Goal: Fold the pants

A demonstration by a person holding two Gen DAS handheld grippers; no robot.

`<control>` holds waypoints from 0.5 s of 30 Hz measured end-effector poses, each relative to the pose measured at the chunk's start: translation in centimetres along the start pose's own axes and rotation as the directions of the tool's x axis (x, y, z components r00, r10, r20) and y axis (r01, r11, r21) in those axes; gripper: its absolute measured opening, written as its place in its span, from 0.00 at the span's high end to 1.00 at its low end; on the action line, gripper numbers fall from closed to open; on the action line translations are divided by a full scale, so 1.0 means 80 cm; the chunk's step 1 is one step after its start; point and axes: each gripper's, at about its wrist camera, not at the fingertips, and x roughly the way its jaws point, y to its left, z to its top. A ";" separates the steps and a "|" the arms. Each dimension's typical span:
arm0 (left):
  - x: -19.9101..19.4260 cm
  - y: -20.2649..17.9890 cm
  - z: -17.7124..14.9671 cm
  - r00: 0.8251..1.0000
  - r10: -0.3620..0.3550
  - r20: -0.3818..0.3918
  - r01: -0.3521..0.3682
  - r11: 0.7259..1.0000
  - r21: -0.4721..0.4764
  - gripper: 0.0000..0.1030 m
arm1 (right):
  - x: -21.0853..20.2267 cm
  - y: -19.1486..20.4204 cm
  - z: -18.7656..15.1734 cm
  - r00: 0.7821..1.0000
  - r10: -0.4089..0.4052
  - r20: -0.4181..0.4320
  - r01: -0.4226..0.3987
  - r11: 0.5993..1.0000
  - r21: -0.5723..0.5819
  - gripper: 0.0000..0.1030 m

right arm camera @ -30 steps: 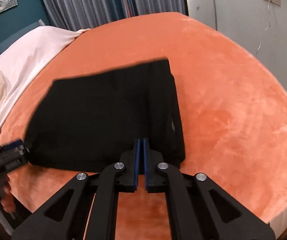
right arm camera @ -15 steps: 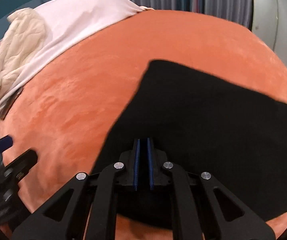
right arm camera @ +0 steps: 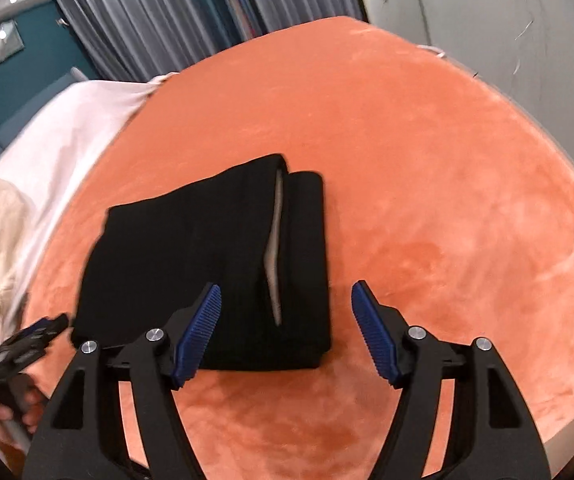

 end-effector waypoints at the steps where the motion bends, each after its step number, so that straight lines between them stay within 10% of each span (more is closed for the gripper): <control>1: 0.000 -0.005 0.000 1.000 0.014 0.004 -0.014 1.000 0.014 0.17 | -0.001 0.000 -0.001 0.999 0.034 0.003 -0.034 0.999 -0.003 0.36; 4: 0.001 -0.021 -0.002 0.999 0.051 0.016 -0.052 0.997 0.055 0.17 | 0.018 0.023 -0.007 0.998 0.063 -0.018 -0.064 0.996 -0.062 0.38; 6: 0.001 -0.023 -0.003 0.998 0.057 0.015 -0.058 0.996 0.065 0.17 | 0.043 0.044 -0.007 0.998 0.045 -0.053 -0.050 0.993 -0.107 0.73; 9: 0.001 -0.024 -0.004 0.998 0.064 0.011 -0.065 0.995 0.073 0.17 | 0.043 0.041 -0.016 0.999 0.001 -0.036 -0.005 0.994 -0.106 0.88; 13: 0.007 -0.021 -0.005 0.998 0.069 0.001 -0.068 0.994 0.084 0.17 | 0.029 0.017 -0.014 0.999 0.035 -0.022 -0.036 0.998 -0.045 0.89; 15: 0.013 -0.022 -0.003 0.997 0.070 -0.013 -0.069 0.994 0.085 0.16 | 0.053 0.022 -0.017 0.996 0.014 -0.086 -0.021 0.997 -0.074 0.69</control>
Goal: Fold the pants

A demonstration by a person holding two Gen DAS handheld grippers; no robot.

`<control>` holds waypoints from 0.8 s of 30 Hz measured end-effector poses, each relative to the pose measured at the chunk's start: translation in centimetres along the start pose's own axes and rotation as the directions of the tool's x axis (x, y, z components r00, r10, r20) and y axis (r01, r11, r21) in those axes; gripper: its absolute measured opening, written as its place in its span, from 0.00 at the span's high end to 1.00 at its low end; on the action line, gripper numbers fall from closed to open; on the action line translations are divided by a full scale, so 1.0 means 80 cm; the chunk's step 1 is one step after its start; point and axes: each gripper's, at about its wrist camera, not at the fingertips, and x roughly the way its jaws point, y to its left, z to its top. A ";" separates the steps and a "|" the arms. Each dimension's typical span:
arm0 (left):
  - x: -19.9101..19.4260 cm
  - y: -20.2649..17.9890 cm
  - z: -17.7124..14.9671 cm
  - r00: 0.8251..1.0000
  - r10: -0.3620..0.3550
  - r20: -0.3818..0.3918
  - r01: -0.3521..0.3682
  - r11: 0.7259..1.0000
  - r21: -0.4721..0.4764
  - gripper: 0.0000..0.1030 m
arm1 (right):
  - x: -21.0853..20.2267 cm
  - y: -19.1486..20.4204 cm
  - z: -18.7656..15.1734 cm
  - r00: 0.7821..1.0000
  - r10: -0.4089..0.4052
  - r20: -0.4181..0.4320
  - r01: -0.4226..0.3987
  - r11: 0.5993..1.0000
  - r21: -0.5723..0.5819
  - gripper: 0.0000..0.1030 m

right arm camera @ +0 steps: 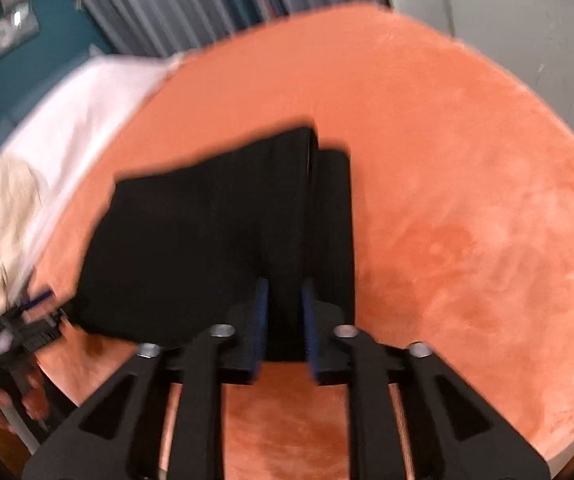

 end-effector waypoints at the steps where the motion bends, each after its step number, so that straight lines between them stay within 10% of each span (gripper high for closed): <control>1: 0.003 0.000 0.002 1.000 0.001 -0.006 -0.001 1.000 0.000 0.16 | 0.000 0.005 -0.001 1.000 -0.009 0.011 0.009 1.000 -0.008 0.67; 6: 0.008 0.004 0.005 0.999 -0.029 -0.017 0.029 1.000 -0.008 0.16 | -0.022 0.002 0.003 0.991 -0.081 0.105 0.078 0.996 0.034 0.24; 15: 0.047 0.007 0.014 0.979 -0.171 -0.109 0.163 0.983 -0.080 0.11 | 0.031 -0.026 -0.007 0.993 0.114 -0.017 -0.109 0.975 0.193 0.22; 22: 0.082 0.030 0.020 0.884 -0.459 -0.090 0.424 0.868 -0.259 0.11 | 0.052 -0.008 -0.007 0.987 0.158 0.008 -0.156 0.964 0.215 0.22; 24: 0.084 0.024 0.022 0.885 -0.457 -0.089 0.424 0.870 -0.253 0.11 | 0.055 -0.008 -0.008 0.985 0.169 0.019 -0.169 0.958 0.234 0.22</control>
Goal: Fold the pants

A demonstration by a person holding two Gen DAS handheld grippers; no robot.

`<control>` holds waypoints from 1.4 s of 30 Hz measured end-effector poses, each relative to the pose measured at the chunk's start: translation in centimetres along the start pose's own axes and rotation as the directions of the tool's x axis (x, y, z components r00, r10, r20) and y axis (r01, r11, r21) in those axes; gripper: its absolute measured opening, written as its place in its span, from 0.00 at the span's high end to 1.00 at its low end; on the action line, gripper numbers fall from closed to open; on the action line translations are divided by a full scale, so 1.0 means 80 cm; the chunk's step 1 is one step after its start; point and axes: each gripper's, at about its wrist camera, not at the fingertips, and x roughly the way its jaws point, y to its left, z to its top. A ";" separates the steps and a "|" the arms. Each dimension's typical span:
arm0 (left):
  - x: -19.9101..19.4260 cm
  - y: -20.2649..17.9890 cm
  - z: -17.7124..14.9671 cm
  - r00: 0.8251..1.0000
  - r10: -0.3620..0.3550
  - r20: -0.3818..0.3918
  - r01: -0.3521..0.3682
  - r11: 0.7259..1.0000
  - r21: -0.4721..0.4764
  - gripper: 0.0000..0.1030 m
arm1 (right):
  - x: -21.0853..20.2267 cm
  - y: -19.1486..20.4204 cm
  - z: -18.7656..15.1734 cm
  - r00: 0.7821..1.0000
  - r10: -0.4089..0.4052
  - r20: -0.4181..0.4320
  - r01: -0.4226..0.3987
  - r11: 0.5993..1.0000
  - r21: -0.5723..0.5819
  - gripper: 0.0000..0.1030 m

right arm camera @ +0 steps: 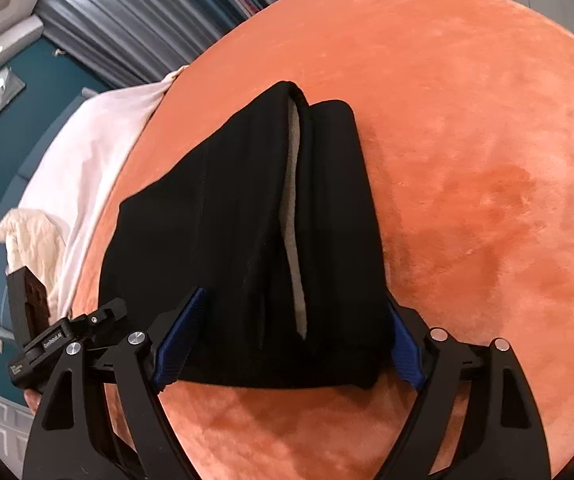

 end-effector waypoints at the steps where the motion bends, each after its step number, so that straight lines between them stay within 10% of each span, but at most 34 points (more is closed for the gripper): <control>1: 0.003 -0.005 0.000 1.000 0.016 0.004 -0.016 1.000 0.019 0.14 | 0.002 0.000 0.001 1.000 0.002 0.001 -0.002 1.000 0.003 0.22; 7: -0.017 -0.034 -0.005 0.997 0.063 0.051 -0.068 0.992 0.111 0.73 | 0.003 0.003 0.002 1.000 0.025 0.010 -0.025 0.999 0.048 0.58; 10: -0.029 -0.040 -0.008 0.995 0.091 0.043 -0.096 0.988 0.123 0.77 | -0.006 0.013 -0.001 1.000 -0.005 0.030 0.004 1.000 0.028 0.62; 25: -0.103 -0.009 -0.071 0.999 0.010 -0.036 -0.007 0.996 0.093 0.78 | -0.084 0.012 -0.060 0.999 0.040 -0.016 -0.040 0.999 0.015 0.64; 42: -0.078 -0.010 -0.094 0.993 0.119 0.021 -0.120 0.984 0.129 0.66 | -0.065 -0.026 -0.081 0.998 0.060 -0.020 -0.058 0.995 0.084 0.53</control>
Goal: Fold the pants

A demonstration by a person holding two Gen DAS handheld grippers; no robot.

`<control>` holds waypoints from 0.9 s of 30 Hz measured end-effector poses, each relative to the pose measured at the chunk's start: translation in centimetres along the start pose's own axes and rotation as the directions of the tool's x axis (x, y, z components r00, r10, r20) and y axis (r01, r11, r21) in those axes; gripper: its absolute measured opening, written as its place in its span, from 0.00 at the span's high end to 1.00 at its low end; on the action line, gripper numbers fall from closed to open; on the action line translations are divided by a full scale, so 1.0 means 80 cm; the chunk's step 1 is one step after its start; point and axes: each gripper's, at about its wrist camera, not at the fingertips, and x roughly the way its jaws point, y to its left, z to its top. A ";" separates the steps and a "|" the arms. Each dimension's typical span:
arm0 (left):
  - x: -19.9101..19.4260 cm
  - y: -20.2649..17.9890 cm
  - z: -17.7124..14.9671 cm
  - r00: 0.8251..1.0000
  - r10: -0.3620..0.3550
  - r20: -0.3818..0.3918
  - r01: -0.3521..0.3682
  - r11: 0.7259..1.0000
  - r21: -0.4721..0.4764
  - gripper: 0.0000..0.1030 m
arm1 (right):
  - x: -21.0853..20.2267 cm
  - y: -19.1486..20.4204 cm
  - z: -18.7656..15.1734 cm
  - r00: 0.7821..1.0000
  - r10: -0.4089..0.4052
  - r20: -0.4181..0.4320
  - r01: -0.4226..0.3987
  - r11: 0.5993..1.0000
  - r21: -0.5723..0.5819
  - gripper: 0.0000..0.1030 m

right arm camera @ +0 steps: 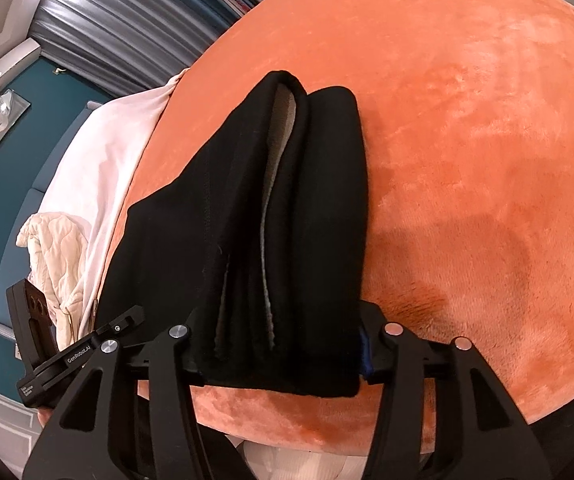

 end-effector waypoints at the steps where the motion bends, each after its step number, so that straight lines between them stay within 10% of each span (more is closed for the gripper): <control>1: 0.001 -0.002 0.001 1.000 0.004 0.003 -0.004 1.000 0.003 0.66 | 0.001 0.002 0.000 1.000 0.000 0.002 0.000 1.000 -0.001 0.53; 27: 0.013 0.014 -0.003 0.999 0.039 0.034 -0.037 0.996 -0.075 0.26 | 0.002 0.017 -0.024 0.995 0.008 0.103 -0.008 1.000 0.001 0.30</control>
